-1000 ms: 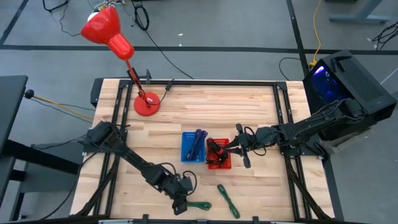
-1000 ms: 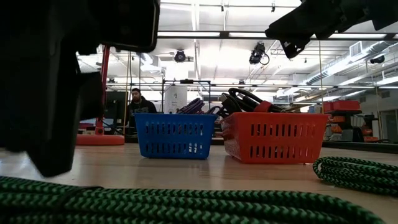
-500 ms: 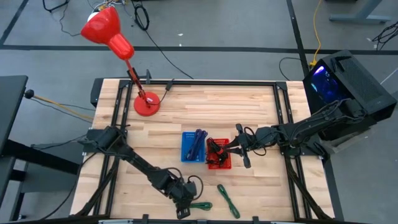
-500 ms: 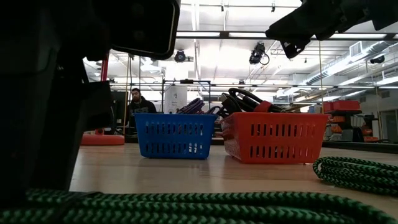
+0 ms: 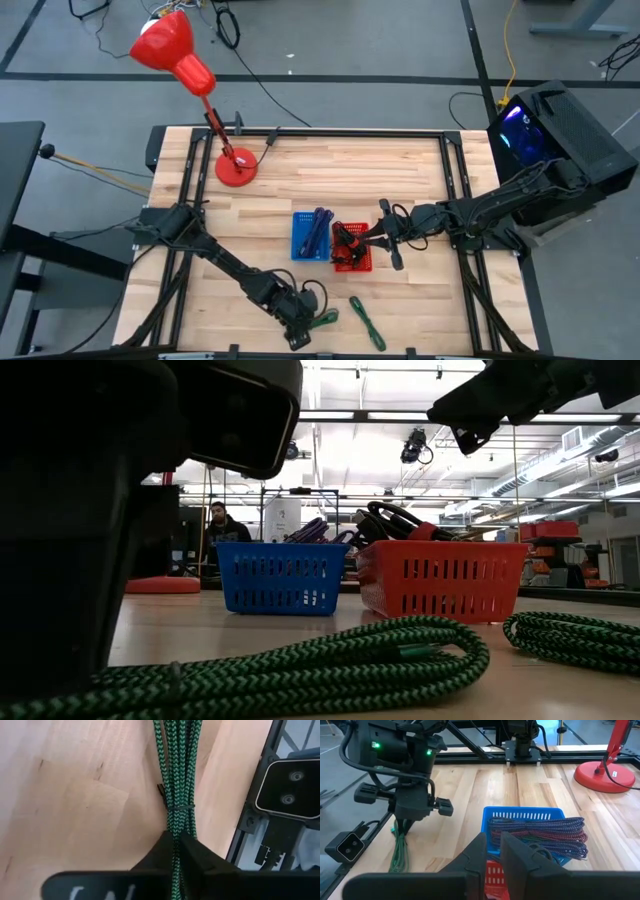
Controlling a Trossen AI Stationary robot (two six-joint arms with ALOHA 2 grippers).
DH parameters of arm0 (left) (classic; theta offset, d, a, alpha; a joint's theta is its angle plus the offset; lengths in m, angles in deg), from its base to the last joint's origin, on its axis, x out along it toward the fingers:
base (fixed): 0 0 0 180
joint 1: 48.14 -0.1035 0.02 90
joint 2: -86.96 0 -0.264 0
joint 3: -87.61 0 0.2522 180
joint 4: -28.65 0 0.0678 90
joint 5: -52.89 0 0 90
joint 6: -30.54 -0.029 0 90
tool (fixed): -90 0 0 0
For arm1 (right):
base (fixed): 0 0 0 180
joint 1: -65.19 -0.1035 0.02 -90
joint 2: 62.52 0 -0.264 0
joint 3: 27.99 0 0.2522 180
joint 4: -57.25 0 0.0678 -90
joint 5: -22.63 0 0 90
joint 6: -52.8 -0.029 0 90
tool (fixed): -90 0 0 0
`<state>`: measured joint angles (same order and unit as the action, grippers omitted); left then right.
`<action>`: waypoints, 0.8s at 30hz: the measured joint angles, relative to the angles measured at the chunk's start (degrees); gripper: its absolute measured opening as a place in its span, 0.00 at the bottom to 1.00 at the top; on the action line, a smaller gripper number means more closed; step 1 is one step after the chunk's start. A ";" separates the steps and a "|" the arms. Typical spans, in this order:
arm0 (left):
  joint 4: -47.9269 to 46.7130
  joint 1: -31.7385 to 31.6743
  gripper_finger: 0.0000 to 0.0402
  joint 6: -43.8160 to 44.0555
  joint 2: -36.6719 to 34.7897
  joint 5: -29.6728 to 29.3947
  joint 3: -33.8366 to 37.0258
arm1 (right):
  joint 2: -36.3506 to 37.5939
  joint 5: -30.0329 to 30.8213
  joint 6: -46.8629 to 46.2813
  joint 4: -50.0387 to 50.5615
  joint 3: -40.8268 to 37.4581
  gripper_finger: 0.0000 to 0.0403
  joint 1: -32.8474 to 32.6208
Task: Pick & Place USB Port
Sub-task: Put the green charger cable into the blue bin
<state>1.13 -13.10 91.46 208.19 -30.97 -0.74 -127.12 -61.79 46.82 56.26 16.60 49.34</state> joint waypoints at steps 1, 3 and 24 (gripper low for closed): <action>0.03 0.01 0.03 0.03 0.00 -0.22 0.00 | 0.00 0.00 0.00 0.01 0.00 0.15 0.01; 0.13 0.01 0.03 0.03 0.00 -0.43 0.01 | 0.00 -0.01 0.00 0.01 0.00 0.15 0.01; -29.06 0.14 0.03 -5.05 -2.45 -17.49 -15.53 | 0.00 0.00 0.03 1.23 0.00 0.15 0.00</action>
<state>-27.93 -12.96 86.42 205.74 -48.46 -16.27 -127.12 -61.79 46.85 57.49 16.60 49.34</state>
